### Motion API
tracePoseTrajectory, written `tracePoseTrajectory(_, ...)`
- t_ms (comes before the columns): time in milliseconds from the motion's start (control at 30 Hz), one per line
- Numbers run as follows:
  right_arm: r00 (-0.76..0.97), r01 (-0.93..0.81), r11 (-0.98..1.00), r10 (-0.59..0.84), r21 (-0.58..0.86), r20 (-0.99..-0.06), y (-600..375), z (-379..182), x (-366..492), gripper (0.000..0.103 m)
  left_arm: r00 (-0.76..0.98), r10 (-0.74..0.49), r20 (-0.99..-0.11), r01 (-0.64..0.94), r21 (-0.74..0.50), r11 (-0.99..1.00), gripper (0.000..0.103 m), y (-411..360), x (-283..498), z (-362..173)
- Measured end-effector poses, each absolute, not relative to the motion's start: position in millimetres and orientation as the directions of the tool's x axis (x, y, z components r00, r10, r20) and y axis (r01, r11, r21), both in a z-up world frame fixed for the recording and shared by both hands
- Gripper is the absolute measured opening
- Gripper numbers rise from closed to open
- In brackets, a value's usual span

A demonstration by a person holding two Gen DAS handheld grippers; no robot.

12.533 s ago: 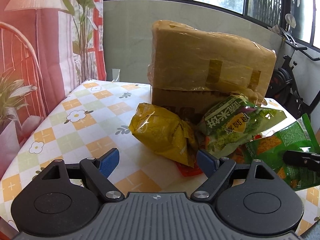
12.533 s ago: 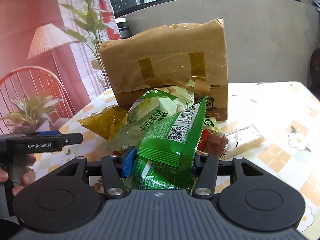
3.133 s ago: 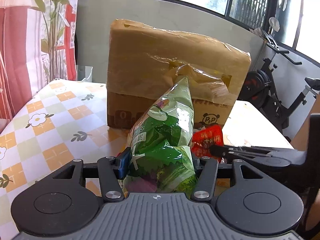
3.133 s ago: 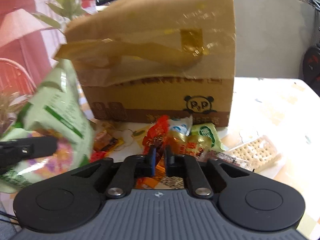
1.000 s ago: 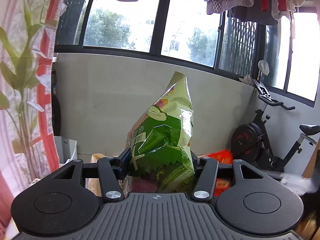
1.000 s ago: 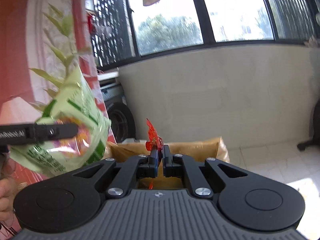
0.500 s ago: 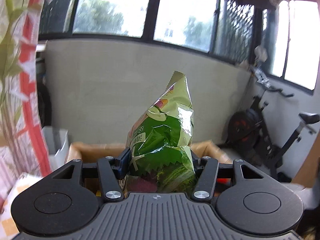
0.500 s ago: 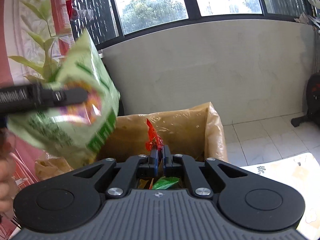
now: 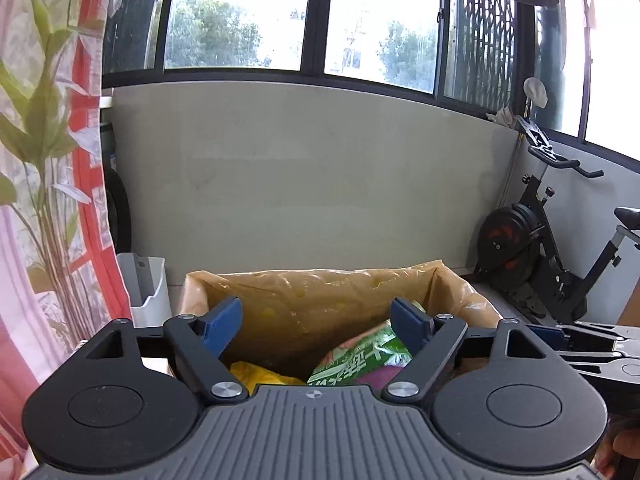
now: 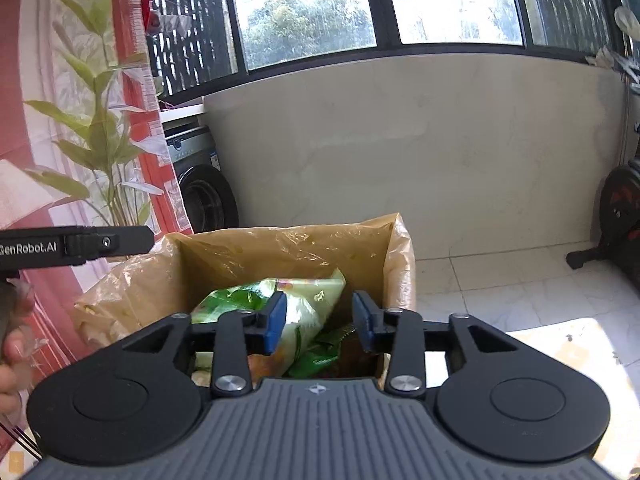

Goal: Organize snacks
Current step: 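Open both grippers over the box to drop the green bag and red packet, then move both tools back from the box toward the snack pile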

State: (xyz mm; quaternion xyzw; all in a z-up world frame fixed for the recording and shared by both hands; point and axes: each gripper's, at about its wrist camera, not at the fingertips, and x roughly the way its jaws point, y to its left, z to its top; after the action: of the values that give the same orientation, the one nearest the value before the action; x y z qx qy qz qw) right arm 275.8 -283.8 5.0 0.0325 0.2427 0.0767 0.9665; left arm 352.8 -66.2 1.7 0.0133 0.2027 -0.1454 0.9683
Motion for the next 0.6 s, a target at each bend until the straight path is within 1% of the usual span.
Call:
tracePoseTrajectory(167, 0.876, -0.153, 0.986, 0.168, 0.071, -0.452, -276.2, 11.0, 253.9, 0.051, 0.883, -0.256, -0.394, 0.276, -0.008, 0.961, 0.084, -57.7, 326.6, 3.7)
tracePoseTrajectory(267, 0.879, -0.160, 0.985, 0.173, 0.067, -0.445, -274.1, 12.2, 240.4, 0.056, 0.891, -0.245, -0.384, 0.264, -0.003, 0.965, 0.087, -49.9, 309.1, 3.8)
tracePoseTrajectory(367, 0.881, -0.165, 0.984, 0.175, 0.061, -0.439, -272.2, 11.9, 227.1, 0.061, 0.895, -0.234, -0.379, 0.252, -0.003, 0.968, 0.088, -41.4, 294.1, 1.8)
tracePoseTrajectory(500, 0.885, -0.176, 0.983, 0.183, 0.055, -0.429, -270.3, 10.4, 208.5, 0.070, 0.903, -0.215, -0.373, 0.236, 0.010, 0.972, 0.088, -30.9, 272.2, -2.0)
tracePoseTrajectory(600, 0.887, -0.186, 0.980, 0.196, 0.066, -0.418, -270.1, 7.0, 195.4, 0.071, 0.908, -0.199, -0.369, 0.220, 0.017, 0.975, 0.088, -22.0, 256.2, -8.9)
